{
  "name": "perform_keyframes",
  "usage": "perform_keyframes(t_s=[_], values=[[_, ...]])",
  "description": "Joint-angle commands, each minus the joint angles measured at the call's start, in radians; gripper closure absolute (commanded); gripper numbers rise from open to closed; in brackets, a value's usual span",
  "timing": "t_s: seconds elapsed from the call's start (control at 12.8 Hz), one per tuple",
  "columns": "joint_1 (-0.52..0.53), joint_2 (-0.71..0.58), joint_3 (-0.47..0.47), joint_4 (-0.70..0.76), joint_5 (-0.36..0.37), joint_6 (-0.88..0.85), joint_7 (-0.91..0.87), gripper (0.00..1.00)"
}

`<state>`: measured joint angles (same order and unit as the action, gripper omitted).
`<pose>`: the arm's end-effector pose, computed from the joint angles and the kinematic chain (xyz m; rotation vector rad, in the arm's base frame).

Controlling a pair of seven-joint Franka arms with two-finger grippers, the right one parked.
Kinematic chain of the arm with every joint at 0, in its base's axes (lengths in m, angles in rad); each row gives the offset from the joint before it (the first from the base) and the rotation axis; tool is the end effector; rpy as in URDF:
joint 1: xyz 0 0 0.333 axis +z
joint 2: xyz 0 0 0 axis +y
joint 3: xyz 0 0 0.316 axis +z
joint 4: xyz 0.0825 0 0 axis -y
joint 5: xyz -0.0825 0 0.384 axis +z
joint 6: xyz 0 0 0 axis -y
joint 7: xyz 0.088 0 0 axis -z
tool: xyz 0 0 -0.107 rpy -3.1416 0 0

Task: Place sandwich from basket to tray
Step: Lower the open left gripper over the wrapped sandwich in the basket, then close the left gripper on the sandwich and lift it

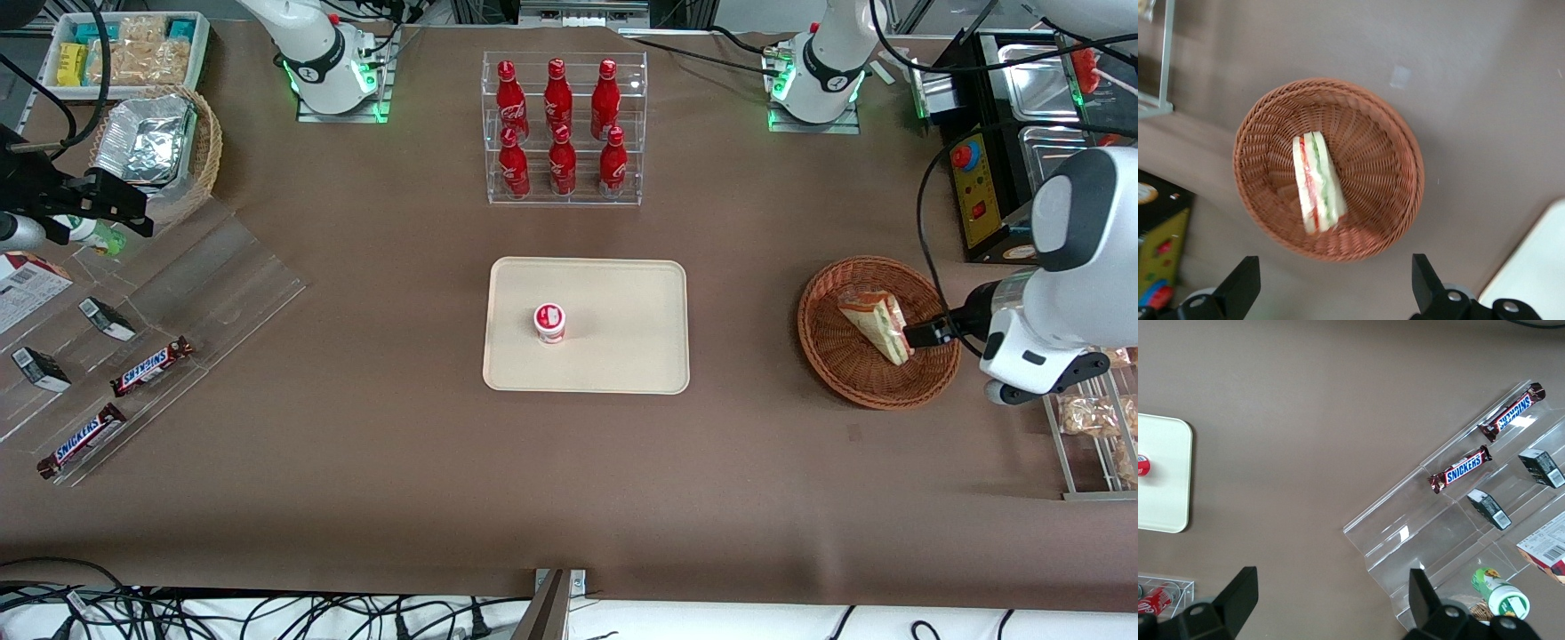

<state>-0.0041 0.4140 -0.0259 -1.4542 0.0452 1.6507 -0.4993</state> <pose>0.6567 -0.0127 0.4321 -2.9562 -0.6950 0.3063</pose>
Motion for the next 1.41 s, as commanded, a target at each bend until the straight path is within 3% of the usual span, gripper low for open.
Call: perform_keyframes(t_s=[0.0, 0.23, 0.47, 0.55, 1.1, 1.33], values=[[0.001, -0.211, -0.002, -0.411, 0.024, 0.273, -0.079, 0.00], [0.024, -0.332, 0.001, -0.694, 0.035, 0.524, -0.079, 0.00], [0.030, -0.333, -0.005, -0.785, 0.167, 0.651, -0.297, 0.00], [0.029, -0.327, -0.009, -0.810, 0.224, 0.684, -0.377, 0.00], [0.026, -0.238, -0.009, -0.825, 0.239, 0.846, -0.490, 0.00], [0.027, -0.221, -0.009, -0.857, 0.297, 0.891, -0.495, 0.00]])
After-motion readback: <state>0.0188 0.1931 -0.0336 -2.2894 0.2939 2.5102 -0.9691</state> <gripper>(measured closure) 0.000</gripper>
